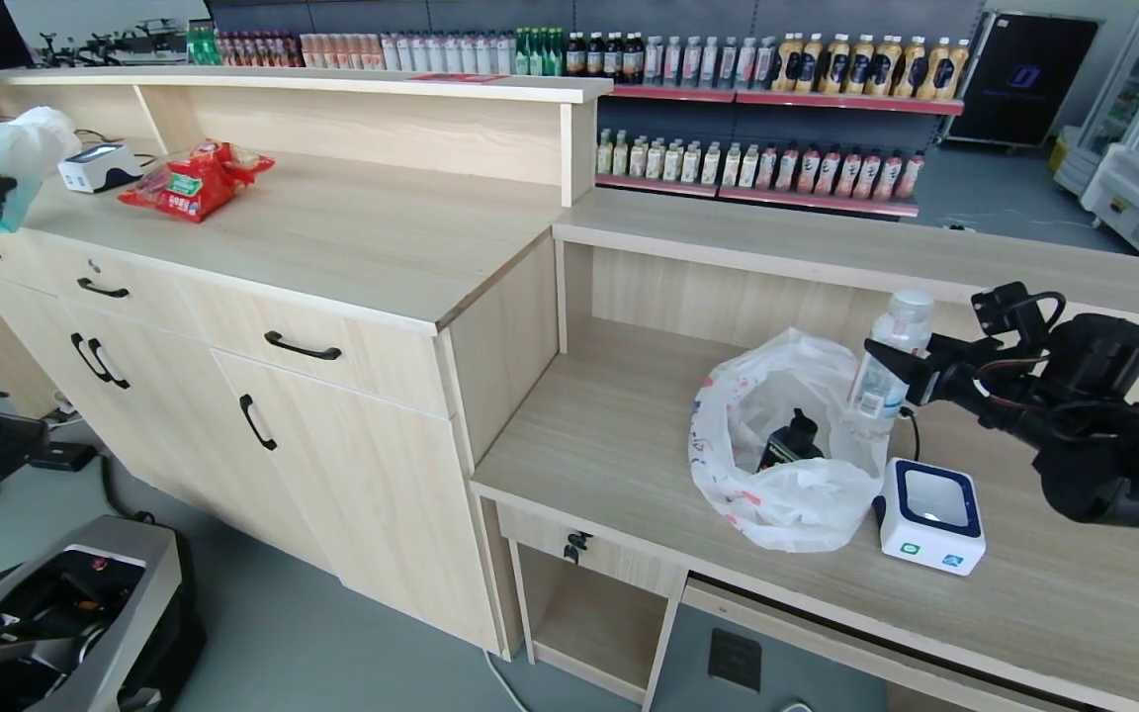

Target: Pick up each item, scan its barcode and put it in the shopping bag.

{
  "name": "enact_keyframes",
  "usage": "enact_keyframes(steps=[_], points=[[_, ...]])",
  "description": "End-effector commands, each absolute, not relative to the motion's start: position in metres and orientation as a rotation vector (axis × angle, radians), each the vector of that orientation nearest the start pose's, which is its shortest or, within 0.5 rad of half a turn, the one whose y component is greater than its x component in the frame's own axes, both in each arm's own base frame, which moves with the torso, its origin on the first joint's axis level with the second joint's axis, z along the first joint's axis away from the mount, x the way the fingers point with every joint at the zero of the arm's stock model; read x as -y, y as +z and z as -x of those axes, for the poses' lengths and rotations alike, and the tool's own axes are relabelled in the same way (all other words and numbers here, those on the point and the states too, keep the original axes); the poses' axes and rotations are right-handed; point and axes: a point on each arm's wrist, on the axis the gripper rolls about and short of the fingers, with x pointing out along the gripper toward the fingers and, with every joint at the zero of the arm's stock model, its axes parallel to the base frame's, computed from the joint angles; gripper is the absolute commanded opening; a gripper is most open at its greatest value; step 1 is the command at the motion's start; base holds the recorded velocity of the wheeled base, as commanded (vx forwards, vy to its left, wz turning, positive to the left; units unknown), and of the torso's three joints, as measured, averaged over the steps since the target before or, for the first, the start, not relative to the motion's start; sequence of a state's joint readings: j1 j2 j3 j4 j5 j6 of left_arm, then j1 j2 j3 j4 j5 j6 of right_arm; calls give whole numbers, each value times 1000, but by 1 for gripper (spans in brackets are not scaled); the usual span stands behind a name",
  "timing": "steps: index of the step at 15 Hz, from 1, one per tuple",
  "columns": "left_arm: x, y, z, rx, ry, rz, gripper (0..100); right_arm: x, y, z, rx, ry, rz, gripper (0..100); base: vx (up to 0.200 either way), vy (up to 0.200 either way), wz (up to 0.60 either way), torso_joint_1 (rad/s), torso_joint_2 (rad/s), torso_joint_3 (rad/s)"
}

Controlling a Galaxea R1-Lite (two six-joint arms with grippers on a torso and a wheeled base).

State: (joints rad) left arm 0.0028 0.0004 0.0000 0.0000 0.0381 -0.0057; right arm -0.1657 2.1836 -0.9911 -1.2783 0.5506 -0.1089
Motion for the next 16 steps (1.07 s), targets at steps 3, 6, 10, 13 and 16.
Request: enact_keyframes(steps=[3, 6, 10, 13, 16], points=[[-1, 75, 23, 0, 41, 6, 100, 37, 92, -424, 107, 431, 136, 0, 0, 0, 0, 0, 0, 0], [-1, 75, 23, 0, 41, 6, 100, 33, 82, -433, 125, 440, 147, 0, 0, 0, 0, 0, 0, 0], [-1, 75, 23, 0, 43, 6, 100, 35, 72, -443, 130, 436, 150, 0, 0, 0, 0, 0, 0, 0], [-1, 75, 23, 0, 41, 6, 100, 36, 63, -445, 112, 436, 146, 0, 0, 0, 0, 0, 0, 0], [-1, 75, 23, 0, 43, 6, 100, 34, 54, -448, 100, 440, 149, 0, 0, 0, 0, 0, 0, 0]])
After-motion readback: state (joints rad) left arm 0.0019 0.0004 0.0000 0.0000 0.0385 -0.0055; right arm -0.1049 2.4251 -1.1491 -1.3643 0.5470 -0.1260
